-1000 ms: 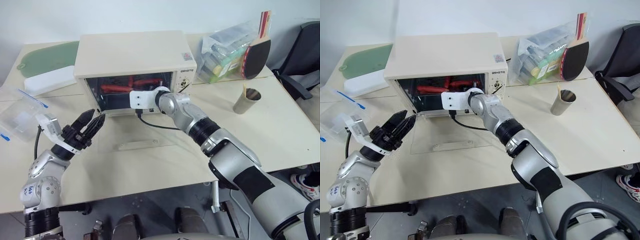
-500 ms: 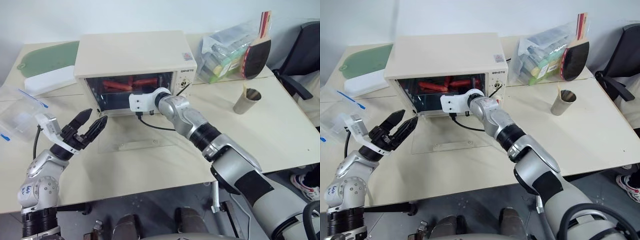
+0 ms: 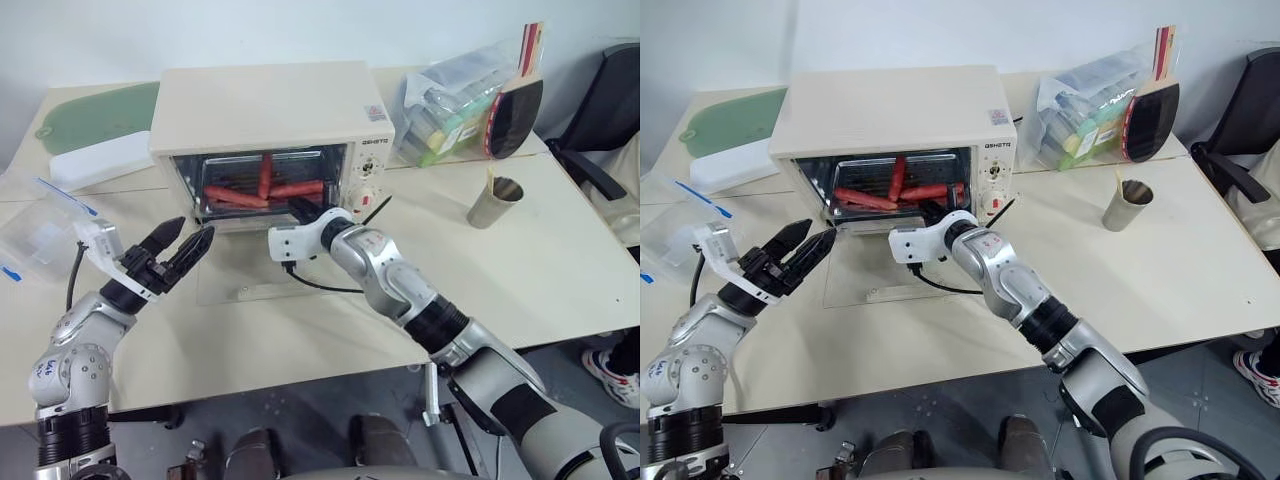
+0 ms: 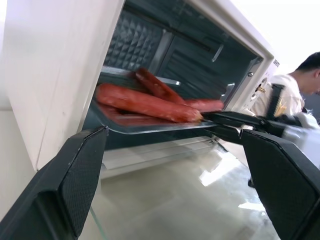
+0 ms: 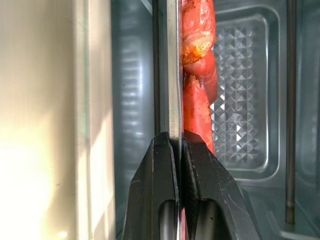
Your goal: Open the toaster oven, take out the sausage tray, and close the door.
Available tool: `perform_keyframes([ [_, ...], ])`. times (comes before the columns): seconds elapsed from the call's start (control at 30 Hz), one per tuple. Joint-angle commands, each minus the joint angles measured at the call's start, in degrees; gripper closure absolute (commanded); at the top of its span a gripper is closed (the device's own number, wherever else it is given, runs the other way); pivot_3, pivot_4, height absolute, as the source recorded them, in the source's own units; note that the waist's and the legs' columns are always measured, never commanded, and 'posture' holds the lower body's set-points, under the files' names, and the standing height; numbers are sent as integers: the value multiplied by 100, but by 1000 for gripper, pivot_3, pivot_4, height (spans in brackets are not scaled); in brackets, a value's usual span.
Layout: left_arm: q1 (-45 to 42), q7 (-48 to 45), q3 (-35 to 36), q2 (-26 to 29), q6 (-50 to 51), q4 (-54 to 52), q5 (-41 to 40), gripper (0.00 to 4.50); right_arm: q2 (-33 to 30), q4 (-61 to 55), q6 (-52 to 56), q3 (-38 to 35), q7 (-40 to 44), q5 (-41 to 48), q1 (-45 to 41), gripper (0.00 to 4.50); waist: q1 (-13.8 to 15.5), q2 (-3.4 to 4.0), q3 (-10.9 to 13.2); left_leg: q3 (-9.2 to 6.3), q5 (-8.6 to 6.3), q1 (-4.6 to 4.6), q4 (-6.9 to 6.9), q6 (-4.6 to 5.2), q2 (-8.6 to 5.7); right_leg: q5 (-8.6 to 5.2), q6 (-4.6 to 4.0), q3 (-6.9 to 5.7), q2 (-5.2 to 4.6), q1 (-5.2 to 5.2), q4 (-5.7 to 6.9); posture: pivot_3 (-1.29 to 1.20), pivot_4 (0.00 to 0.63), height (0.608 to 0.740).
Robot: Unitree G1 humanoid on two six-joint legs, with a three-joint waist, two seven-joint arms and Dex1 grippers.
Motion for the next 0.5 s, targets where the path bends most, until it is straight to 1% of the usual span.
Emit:
perform_keyframes([
  [0.03,-114,130,317,160,316,24,-341,7,-209,-869,-76,38,181,-287,343,4489,4,0,0,0,0,0,0,0,0,0,0,0,0,0,0,0,150,740],
  [0.17,-214,243,615,366,836,153,-738,7,-401,-1629,-96,38,402,-538,902,4489,19,-1,0,1,0,0,1,0,-1,0,0,1,0,1,-4,0,150,740],
  [0.33,-236,256,853,824,1619,491,-1124,7,-462,-2111,-120,-86,526,-723,1293,4489,22,-2,-1,1,0,1,1,0,-1,0,0,0,0,2,-8,0,150,740],
  [0.43,-259,143,863,1090,2055,730,-1247,7,-548,-2391,-177,-188,589,-727,1529,4489,27,-2,-1,1,-1,1,0,-1,-1,0,0,0,0,2,-8,0,150,740],
  [0.5,-286,127,865,1162,2243,792,-1309,7,-598,-2507,-225,-235,622,-717,1624,4489,37,-2,-1,1,-1,1,0,-2,-2,0,0,0,0,2,-8,0,150,740],
])
